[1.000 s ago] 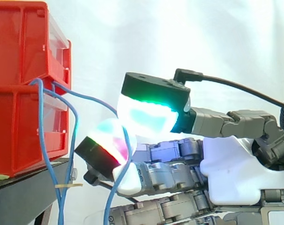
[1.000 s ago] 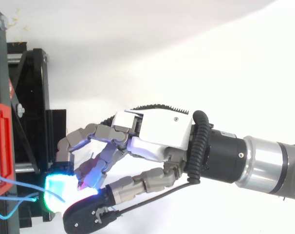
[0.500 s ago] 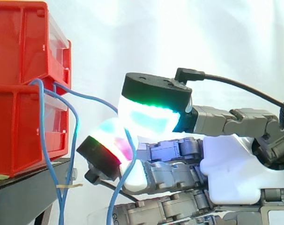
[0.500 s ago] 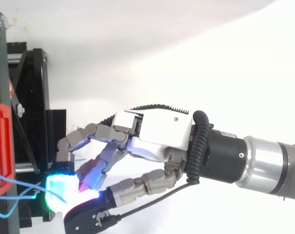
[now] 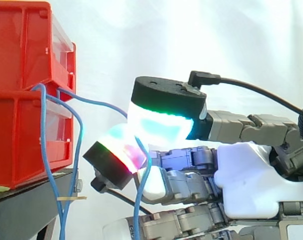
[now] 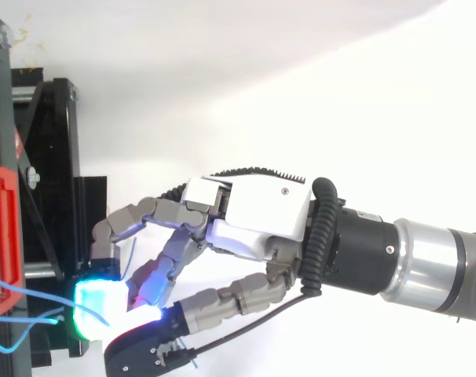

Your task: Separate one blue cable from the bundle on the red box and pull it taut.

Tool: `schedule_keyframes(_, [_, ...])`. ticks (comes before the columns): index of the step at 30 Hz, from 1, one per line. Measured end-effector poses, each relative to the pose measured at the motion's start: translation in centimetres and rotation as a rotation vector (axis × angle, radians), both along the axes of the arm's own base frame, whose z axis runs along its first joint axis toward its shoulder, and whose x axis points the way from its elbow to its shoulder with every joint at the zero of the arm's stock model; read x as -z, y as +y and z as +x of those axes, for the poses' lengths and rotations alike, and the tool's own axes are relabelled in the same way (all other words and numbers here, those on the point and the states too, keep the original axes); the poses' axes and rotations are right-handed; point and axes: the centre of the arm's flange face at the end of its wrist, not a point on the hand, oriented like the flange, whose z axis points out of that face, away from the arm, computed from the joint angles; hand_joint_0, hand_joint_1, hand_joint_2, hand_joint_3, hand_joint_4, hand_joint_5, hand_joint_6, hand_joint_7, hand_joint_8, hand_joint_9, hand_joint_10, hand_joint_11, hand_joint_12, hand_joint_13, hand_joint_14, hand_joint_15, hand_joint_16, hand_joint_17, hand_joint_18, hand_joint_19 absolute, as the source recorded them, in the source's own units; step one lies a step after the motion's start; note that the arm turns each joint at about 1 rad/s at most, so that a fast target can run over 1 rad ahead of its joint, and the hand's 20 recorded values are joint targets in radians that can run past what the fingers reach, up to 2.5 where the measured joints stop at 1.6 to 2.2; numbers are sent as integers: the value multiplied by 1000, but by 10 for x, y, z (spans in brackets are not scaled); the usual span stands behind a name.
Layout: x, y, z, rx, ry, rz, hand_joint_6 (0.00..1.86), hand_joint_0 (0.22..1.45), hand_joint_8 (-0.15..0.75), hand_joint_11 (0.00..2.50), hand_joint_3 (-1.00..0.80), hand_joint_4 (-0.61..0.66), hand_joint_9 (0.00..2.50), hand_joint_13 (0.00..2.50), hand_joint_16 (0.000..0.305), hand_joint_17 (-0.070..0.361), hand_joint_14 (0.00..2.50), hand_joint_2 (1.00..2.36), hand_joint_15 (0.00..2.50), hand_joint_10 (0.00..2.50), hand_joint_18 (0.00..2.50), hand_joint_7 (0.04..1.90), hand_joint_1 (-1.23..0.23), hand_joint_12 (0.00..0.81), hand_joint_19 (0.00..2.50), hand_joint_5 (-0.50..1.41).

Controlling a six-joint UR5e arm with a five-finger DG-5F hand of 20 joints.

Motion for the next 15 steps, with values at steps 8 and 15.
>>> schedule_keyframes(8, [-7,-4,-6,0,37,-9,870,496,266,1,14,-160,1088,866,51,115,7,1279,175,0,934,1154,-831,356,276,-7])
schedule_keyframes(15, [-29,-9,-27,2,71,-22,866,484,267,0,8,-170,1024,847,53,118,7,1320,177,0,915,1159,-823,367,283,-5])
